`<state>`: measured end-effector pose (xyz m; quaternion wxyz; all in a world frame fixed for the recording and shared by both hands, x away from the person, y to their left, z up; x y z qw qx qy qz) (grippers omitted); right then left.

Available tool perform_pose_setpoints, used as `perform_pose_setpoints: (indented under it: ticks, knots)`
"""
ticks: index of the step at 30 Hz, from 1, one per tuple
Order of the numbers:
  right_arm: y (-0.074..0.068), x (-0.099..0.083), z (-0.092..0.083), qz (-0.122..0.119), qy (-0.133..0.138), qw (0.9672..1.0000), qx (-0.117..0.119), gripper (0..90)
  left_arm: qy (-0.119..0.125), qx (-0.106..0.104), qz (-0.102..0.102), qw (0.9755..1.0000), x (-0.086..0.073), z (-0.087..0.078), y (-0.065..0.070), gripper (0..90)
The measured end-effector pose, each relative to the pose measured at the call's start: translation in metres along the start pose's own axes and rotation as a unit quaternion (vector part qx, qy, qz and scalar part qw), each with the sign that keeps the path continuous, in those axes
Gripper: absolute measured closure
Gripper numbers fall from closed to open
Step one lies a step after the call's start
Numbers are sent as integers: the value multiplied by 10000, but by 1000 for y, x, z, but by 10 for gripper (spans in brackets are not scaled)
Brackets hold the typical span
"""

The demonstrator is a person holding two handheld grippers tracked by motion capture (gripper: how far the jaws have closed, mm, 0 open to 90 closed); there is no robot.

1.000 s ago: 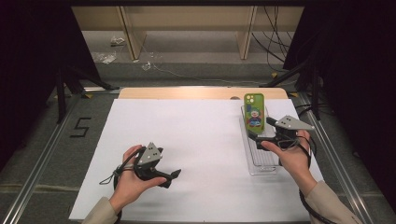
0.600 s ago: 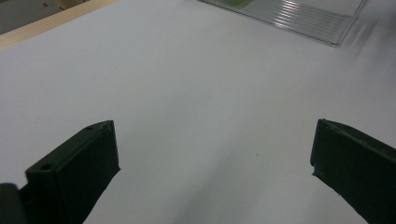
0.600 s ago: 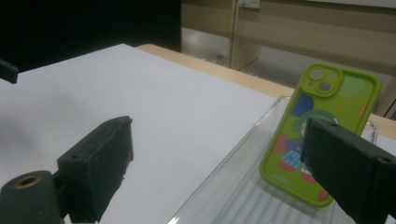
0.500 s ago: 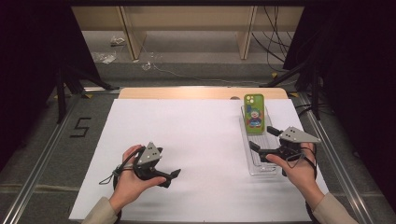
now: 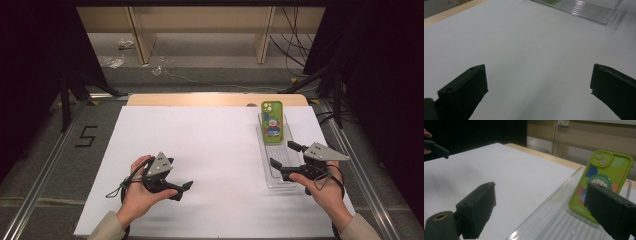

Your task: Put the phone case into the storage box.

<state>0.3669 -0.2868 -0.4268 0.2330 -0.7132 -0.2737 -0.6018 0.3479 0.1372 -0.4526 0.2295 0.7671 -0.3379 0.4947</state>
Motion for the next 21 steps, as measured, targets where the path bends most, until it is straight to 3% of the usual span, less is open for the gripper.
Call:
perform_pose_setpoints:
  ticks: [21]
  knots:
    - [0,-3,-6,-7,55,10000,-23,89,24,28,8,10000,1,0,-2,5]
Point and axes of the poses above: each handheld gripper's, and its own axes: z roughly forward along the jaws, x roughly out of its top, y roughly to its right, the point moved 1 cm from there along z, roughly forward along the jaws, and after that the axes turned 9 degrees about y, right-handed, at the moved point
